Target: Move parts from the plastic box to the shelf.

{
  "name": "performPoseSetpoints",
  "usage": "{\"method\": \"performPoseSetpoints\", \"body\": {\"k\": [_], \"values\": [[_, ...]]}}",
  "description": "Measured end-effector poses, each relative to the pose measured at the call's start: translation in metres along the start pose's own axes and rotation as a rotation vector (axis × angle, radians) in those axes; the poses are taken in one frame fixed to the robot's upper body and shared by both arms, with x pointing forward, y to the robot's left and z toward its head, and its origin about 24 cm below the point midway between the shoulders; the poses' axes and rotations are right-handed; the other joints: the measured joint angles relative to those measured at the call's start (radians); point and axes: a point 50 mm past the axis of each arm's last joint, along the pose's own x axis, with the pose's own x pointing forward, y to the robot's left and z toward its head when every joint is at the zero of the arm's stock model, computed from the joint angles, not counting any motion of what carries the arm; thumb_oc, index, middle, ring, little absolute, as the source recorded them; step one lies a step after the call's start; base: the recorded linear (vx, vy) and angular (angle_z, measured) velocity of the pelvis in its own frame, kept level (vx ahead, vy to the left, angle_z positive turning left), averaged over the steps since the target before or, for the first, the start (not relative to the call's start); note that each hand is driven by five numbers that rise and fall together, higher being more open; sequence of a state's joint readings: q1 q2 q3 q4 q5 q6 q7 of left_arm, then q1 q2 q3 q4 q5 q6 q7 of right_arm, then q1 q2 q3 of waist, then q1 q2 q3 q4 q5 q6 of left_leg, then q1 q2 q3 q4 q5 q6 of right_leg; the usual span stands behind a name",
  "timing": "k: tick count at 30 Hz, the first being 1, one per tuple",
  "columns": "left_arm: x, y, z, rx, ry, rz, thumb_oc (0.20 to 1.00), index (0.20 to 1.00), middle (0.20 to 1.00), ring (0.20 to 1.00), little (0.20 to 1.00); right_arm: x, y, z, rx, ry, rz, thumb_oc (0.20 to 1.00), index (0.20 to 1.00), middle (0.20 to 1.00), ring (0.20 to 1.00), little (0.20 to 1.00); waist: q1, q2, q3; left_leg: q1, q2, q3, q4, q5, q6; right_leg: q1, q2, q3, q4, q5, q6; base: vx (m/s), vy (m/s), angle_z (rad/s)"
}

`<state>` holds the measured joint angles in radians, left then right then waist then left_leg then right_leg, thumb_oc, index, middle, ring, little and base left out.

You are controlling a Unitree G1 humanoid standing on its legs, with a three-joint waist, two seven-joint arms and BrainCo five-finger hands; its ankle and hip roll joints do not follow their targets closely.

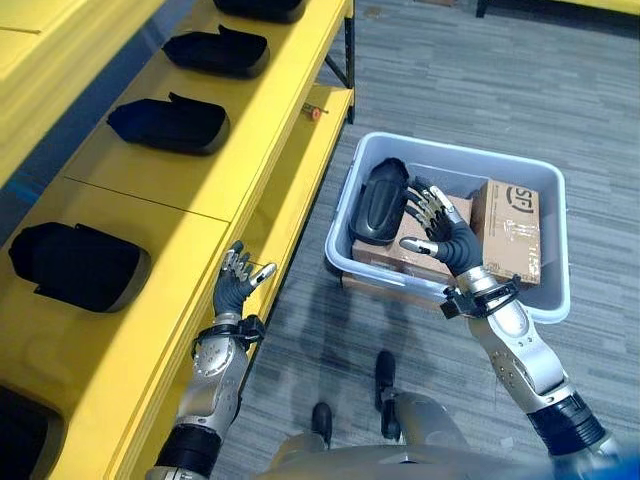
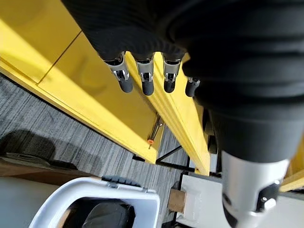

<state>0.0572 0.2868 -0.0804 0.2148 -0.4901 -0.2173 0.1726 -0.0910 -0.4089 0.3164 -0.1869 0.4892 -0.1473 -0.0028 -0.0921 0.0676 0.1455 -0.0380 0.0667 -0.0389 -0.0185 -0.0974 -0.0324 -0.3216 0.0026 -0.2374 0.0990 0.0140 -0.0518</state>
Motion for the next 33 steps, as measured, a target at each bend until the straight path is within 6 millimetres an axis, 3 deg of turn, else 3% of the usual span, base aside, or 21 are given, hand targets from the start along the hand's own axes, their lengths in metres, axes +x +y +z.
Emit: {"method": "performPoseSetpoints", "body": {"k": [4,5,7,9,10,13,16,19,21,22,24,27,29,33], "values": [[-0.002,0.001,-0.003,0.002,0.017,0.000,1.000,1.000,1.000,1.000,1.000,0.000,0.001,-0.001,0.001,0.002,0.002,1.000,1.000,1.000,1.000,1.000,0.003,0.014,0.009,-0.040,-0.006,0.003,0.061,-0.001,-0.008,-0.017,0.002,0.011,0.002,-0.013,-0.015,0.04,-0.097,0.00],[-0.002,0.000,-0.003,0.003,0.019,-0.003,1.000,1.000,1.000,1.000,1.000,0.000,0.001,-0.001,0.001,0.003,0.001,1.000,1.000,1.000,1.000,1.000,0.003,0.005,0.012,-0.073,-0.017,0.006,0.126,-0.006,-0.015,-0.014,-0.004,0.019,-0.005,-0.015,-0.018,0.03,-0.160,0.02],[-0.001,-0.004,-0.002,0.003,0.015,-0.023,1.000,1.000,1.000,1.000,1.000,-0.003,0.000,-0.002,-0.005,0.014,0.004,1.000,1.000,1.000,1.000,1.000,0.042,-0.026,0.028,-0.186,-0.045,0.004,0.384,-0.005,-0.017,0.021,-0.012,0.058,-0.045,-0.006,-0.030,0.05,-0.101,-0.15],[-0.006,-0.005,-0.008,0.003,0.036,-0.036,1.000,1.000,1.000,1.000,1.000,-0.007,-0.002,-0.003,-0.010,0.025,0.001,1.000,1.000,1.000,1.000,1.000,0.062,-0.044,0.036,-0.255,-0.054,0.002,0.511,-0.024,-0.021,0.070,-0.006,0.065,-0.086,0.012,-0.061,0.13,0.026,-0.16],[-0.008,-0.006,-0.010,0.004,0.048,-0.045,1.000,1.000,1.000,1.000,1.000,-0.004,-0.002,0.003,-0.016,-0.002,0.005,1.000,1.000,1.000,1.000,1.000,0.059,-0.070,0.056,-0.281,-0.107,-0.065,0.263,-0.022,-0.025,0.083,-0.020,0.084,-0.115,0.026,-0.045,0.20,0.115,-0.04],[-0.008,-0.006,-0.010,0.007,0.051,-0.046,1.000,1.000,1.000,1.000,1.000,-0.003,-0.008,0.004,-0.025,-0.012,-0.023,1.000,1.000,1.000,1.000,1.000,0.066,-0.078,0.076,-0.356,-0.116,-0.069,-0.026,0.085,-0.048,0.130,0.011,0.113,-0.165,0.036,-0.014,0.15,0.151,-0.29],[-0.015,0.001,-0.017,0.018,0.078,-0.028,1.000,1.000,1.000,1.000,1.000,-0.004,-0.008,0.000,-0.007,-0.004,-0.035,1.000,1.000,1.000,1.000,1.000,0.092,-0.041,0.082,-0.339,-0.067,-0.110,0.024,0.152,-0.008,0.215,0.094,0.210,-0.162,0.027,-0.006,0.14,0.280,-1.45],[-0.008,-0.007,-0.010,0.005,0.048,-0.063,1.000,1.000,1.000,1.000,1.000,-0.009,-0.005,0.003,0.005,-0.018,-0.033,1.000,1.000,1.000,1.000,1.000,0.040,-0.035,0.079,-0.277,-0.056,-0.089,0.047,0.157,0.000,0.234,0.086,0.280,-0.162,0.019,-0.008,0.12,0.221,-0.88],[-0.005,-0.010,-0.005,0.002,0.029,-0.079,1.000,1.000,1.000,1.000,1.000,-0.010,-0.004,0.003,0.003,-0.016,-0.029,1.000,1.000,1.000,1.000,1.000,0.031,-0.030,0.077,-0.237,-0.040,-0.074,0.027,0.166,0.000,0.237,0.085,0.304,-0.162,0.016,-0.005,0.06,0.134,-0.62],[0.001,-0.018,0.007,-0.009,-0.022,-0.114,1.000,1.000,1.000,1.000,1.000,-0.010,-0.002,0.001,0.008,-0.004,-0.014,1.000,1.000,1.000,1.000,1.000,0.009,-0.023,0.077,-0.161,-0.047,-0.016,-0.052,0.245,0.034,0.251,0.059,0.322,-0.152,-0.003,0.032,0.05,0.115,-0.45],[0.001,-0.021,0.013,-0.013,-0.046,-0.132,1.000,1.000,1.000,1.000,1.000,-0.010,0.003,-0.001,0.020,0.000,0.012,1.000,1.000,1.000,1.000,1.000,0.004,-0.024,0.076,-0.138,-0.080,-0.006,-0.069,0.243,0.041,0.262,0.022,0.325,-0.148,-0.022,0.059,0.05,0.105,-0.24],[-0.005,-0.011,0.008,0.009,-0.022,-0.110,1.000,1.000,1.000,1.000,1.000,-0.009,0.009,-0.004,0.033,0.017,0.043,1.000,1.000,1.000,1.000,1.000,0.038,-0.025,0.074,-0.119,-0.110,0.034,-0.073,0.226,0.069,0.268,-0.016,0.349,-0.153,-0.035,0.079,0.07,0.077,-0.32],[-0.013,-0.001,0.000,0.034,0.015,-0.092,1.000,1.000,1.000,1.000,1.000,-0.011,0.008,-0.006,0.035,0.025,0.037,1.000,1.000,1.000,1.000,1.000,0.040,-0.036,0.062,-0.113,-0.114,0.059,-0.073,0.207,0.069,0.267,-0.026,0.361,-0.155,-0.038,0.090,0.07,0.038,-0.30],[-0.013,-0.005,0.006,0.035,-0.009,-0.109,1.000,1.000,1.000,1.000,1.000,-0.014,0.007,-0.008,0.038,0.039,0.030,1.000,1.000,1.000,1.000,1.000,0.025,-0.045,0.052,-0.113,-0.112,0.066,-0.073,0.206,0.070,0.266,-0.025,0.366,-0.158,-0.033,0.091,0.06,0.003,-0.08]]}}
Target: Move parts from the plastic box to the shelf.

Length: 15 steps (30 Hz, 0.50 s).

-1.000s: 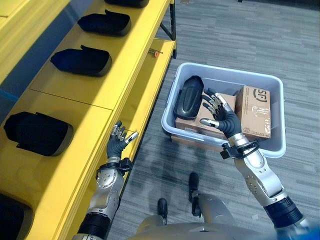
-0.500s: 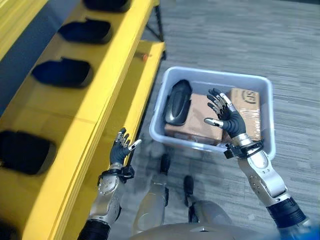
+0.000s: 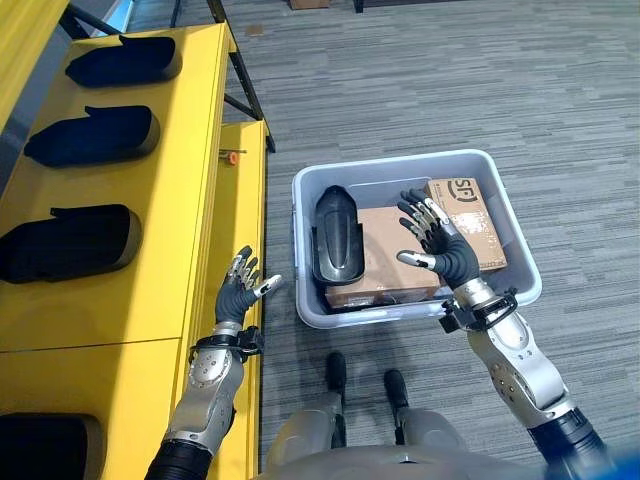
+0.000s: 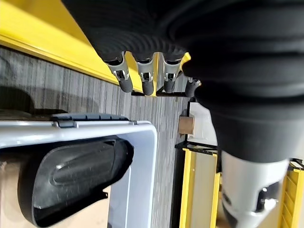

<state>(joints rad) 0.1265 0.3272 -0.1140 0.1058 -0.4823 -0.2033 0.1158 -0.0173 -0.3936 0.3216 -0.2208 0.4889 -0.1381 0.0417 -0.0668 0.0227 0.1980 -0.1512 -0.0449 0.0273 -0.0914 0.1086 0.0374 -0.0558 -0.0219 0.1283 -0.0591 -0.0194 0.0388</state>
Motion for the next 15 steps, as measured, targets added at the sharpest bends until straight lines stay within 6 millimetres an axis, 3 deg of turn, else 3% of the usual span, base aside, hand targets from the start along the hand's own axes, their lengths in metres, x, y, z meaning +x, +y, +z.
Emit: {"method": "performPoseSetpoints", "body": {"k": [7,15], "values": [[0.009,-0.011,0.021,0.020,-0.091,-0.047,1.000,1.000,1.000,1.000,1.000,-0.005,-0.002,-0.003,0.003,0.017,-0.012,1.000,1.000,1.000,1.000,1.000,-0.011,-0.015,-0.040,0.000,0.014,0.016,0.000,-0.002,0.007,0.001,0.013,0.014,-0.015,0.007,-0.007,0.04,-0.005,-0.08],[0.019,-0.027,0.058,0.185,-0.264,-0.130,1.000,1.000,1.000,1.000,1.000,-0.004,-0.002,-0.001,0.018,0.001,-0.018,1.000,1.000,1.000,1.000,1.000,-0.033,-0.025,-0.046,-0.013,0.026,0.026,-0.001,-0.003,0.006,-0.015,0.022,0.025,-0.021,0.011,-0.007,-0.01,0.002,-0.04]]}}
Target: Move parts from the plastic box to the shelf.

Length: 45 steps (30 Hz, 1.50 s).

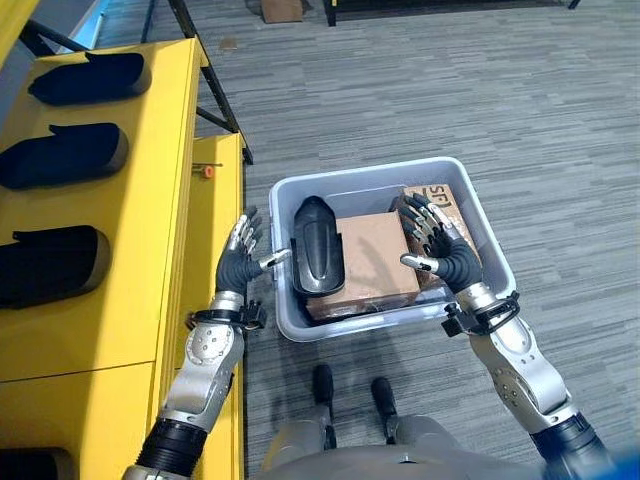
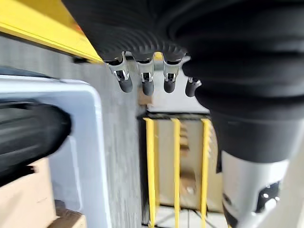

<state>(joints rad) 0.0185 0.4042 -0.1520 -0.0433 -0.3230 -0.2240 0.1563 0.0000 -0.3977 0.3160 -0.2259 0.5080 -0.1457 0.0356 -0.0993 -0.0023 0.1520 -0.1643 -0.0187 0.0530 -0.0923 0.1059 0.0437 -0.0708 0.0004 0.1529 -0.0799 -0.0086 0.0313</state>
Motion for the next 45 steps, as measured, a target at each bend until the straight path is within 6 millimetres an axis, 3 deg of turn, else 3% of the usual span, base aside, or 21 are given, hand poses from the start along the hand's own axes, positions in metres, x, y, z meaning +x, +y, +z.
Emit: {"method": "performPoseSetpoints", "body": {"k": [3,5,7,10,14,19,31,34,39,45], "values": [[0.018,-0.018,0.016,0.013,-0.089,-0.066,1.000,1.000,1.000,1.000,1.000,0.002,0.006,0.012,0.020,-0.056,0.021,1.000,1.000,1.000,1.000,1.000,-0.021,-0.009,0.003,-0.034,0.002,0.025,0.000,0.003,0.001,-0.039,0.000,0.024,-0.010,0.014,0.005,-0.10,0.002,-0.31],[0.034,-0.040,0.027,0.006,-0.149,-0.116,1.000,1.000,1.000,1.000,1.000,0.010,0.009,0.020,0.016,-0.110,0.032,1.000,1.000,1.000,1.000,1.000,-0.011,-0.011,0.018,-0.094,0.014,0.052,0.001,0.013,0.001,-0.118,0.010,0.043,0.005,0.024,0.012,-0.14,0.000,-0.31],[0.052,-0.053,0.013,-0.021,-0.092,-0.102,1.000,1.000,1.000,1.000,1.000,0.017,0.011,0.027,0.011,-0.145,0.037,1.000,1.000,1.000,1.000,1.000,-0.047,-0.032,0.078,-0.101,0.016,0.072,0.001,0.017,0.002,-0.130,0.011,0.065,0.001,0.038,0.014,-0.06,-0.007,-0.28],[0.060,-0.051,0.005,-0.027,-0.051,-0.051,1.000,1.000,1.000,1.000,1.000,0.017,0.013,0.026,0.018,-0.143,0.041,1.000,1.000,1.000,1.000,1.000,-0.061,-0.038,0.108,-0.112,0.018,0.076,0.000,0.017,0.002,-0.137,0.011,0.067,-0.009,0.043,0.014,-0.02,-0.002,-0.08],[0.069,-0.037,0.004,-0.028,-0.040,0.055,1.000,1.000,1.000,1.000,1.000,0.020,0.017,0.027,0.022,-0.150,0.046,1.000,1.000,1.000,1.000,1.000,-0.066,-0.044,0.132,-0.137,0.022,0.080,0.001,0.018,0.002,-0.163,0.016,0.071,-0.010,0.053,0.007,-0.01,-0.004,-0.02],[0.086,-0.017,0.002,0.004,-0.016,0.202,1.000,1.000,1.000,1.000,1.000,0.023,0.021,0.030,0.033,-0.171,0.057,1.000,1.000,1.000,1.000,1.000,-0.076,-0.073,0.154,-0.139,0.028,0.084,0.000,0.017,0.001,-0.167,0.022,0.076,-0.011,0.053,0.007,0.00,-0.010,-0.03],[0.088,0.001,0.003,0.014,-0.012,0.361,1.000,1.000,1.000,1.000,1.000,0.022,0.023,0.030,0.050,-0.179,0.061,1.000,1.000,1.000,1.000,1.000,-0.078,-0.109,0.186,-0.168,0.038,0.089,0.001,0.018,-0.004,-0.198,0.031,0.079,-0.011,0.060,0.005,0.00,-0.004,-0.01],[0.099,0.016,-0.016,0.148,0.090,0.397,1.000,1.000,1.000,1.000,1.000,0.022,0.025,0.029,0.081,-0.174,0.066,1.000,1.000,1.000,1.000,1.000,-0.096,-0.117,0.196,-0.180,0.038,0.088,0.000,0.019,-0.005,-0.210,0.031,0.077,-0.011,0.060,0.006,-0.02,-0.011,0.00],[0.110,0.032,-0.022,0.221,0.181,0.445,1.000,1.000,1.000,1.000,1.000,0.020,0.035,0.026,0.119,-0.158,0.115,1.000,1.000,1.000,1.000,1.000,-0.125,-0.138,0.218,-0.205,0.043,0.094,0.001,0.024,-0.008,-0.239,0.034,0.080,-0.011,0.070,0.016,-0.01,-0.007,-0.04],[0.136,0.042,0.003,0.257,0.162,0.461,1.000,1.000,1.000,1.000,1.000,0.017,0.042,0.025,0.172,-0.155,0.143,1.000,1.000,1.000,1.000,1.000,-0.151,-0.162,0.239,-0.213,0.053,0.108,0.000,0.024,-0.010,-0.254,0.043,0.082,-0.011,0.080,0.030,-0.01,-0.010,-0.09]]}}
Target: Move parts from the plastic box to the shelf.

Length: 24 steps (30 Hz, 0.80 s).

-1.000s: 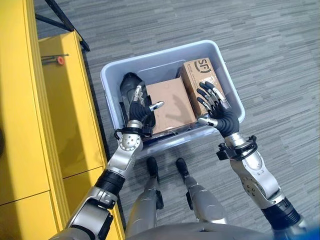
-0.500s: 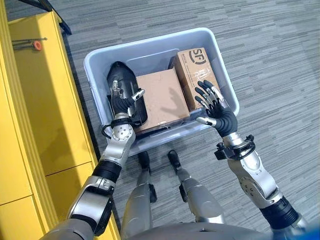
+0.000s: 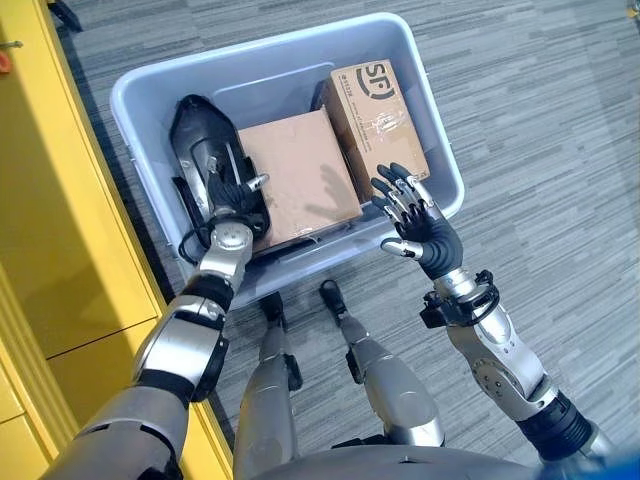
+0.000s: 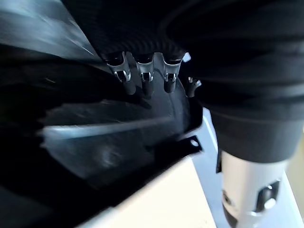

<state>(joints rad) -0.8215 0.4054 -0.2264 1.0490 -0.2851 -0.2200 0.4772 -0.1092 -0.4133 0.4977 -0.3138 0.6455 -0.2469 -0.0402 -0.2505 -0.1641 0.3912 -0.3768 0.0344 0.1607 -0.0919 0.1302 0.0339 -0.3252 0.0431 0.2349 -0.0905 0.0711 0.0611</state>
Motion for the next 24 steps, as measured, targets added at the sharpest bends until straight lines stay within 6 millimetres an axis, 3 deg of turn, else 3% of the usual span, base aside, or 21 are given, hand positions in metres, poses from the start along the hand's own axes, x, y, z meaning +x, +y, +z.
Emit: {"method": "performPoseSetpoints", "body": {"k": [4,12,17,20,24], "values": [[0.004,-0.002,0.009,0.017,-0.024,-0.006,1.000,1.000,1.000,1.000,1.000,-0.002,0.003,0.002,0.008,-0.007,0.011,1.000,1.000,1.000,1.000,1.000,-0.017,-0.001,0.000,-0.014,0.002,0.006,0.000,0.002,-0.002,-0.015,0.002,0.002,0.000,0.005,0.000,0.00,-0.007,-0.05],[-0.003,-0.012,0.003,0.136,-0.048,-0.070,1.000,1.000,1.000,1.000,1.000,-0.005,0.003,0.001,0.021,0.001,0.028,1.000,1.000,1.000,1.000,1.000,-0.011,-0.002,0.000,-0.011,0.003,0.016,0.000,0.002,-0.003,-0.016,0.003,0.009,0.000,0.010,-0.002,0.00,-0.005,-0.02],[-0.018,-0.032,-0.007,0.166,-0.058,-0.147,1.000,1.000,1.000,1.000,1.000,-0.007,0.000,0.002,0.011,0.009,0.022,1.000,1.000,1.000,1.000,1.000,-0.003,-0.002,-0.001,-0.009,0.003,0.019,0.000,0.003,-0.003,-0.014,0.003,0.009,0.000,0.014,-0.004,0.01,-0.002,-0.01],[-0.035,-0.051,-0.016,0.165,-0.062,-0.214,1.000,1.000,1.000,1.000,1.000,-0.008,-0.003,0.003,0.001,0.008,0.015,1.000,1.000,1.000,1.000,1.000,0.022,0.007,-0.006,-0.008,0.003,0.017,0.000,0.005,-0.004,-0.013,0.003,0.006,0.000,0.014,-0.005,0.02,-0.009,0.02],[-0.045,-0.058,-0.020,0.158,-0.068,-0.249,1.000,1.000,1.000,1.000,1.000,-0.007,-0.003,0.003,0.001,0.007,0.015,1.000,1.000,1.000,1.000,1.000,0.030,0.010,-0.008,-0.008,0.002,-0.002,0.000,0.010,-0.005,-0.008,0.003,-0.008,0.000,0.014,-0.005,0.02,-0.006,0.11]]}}
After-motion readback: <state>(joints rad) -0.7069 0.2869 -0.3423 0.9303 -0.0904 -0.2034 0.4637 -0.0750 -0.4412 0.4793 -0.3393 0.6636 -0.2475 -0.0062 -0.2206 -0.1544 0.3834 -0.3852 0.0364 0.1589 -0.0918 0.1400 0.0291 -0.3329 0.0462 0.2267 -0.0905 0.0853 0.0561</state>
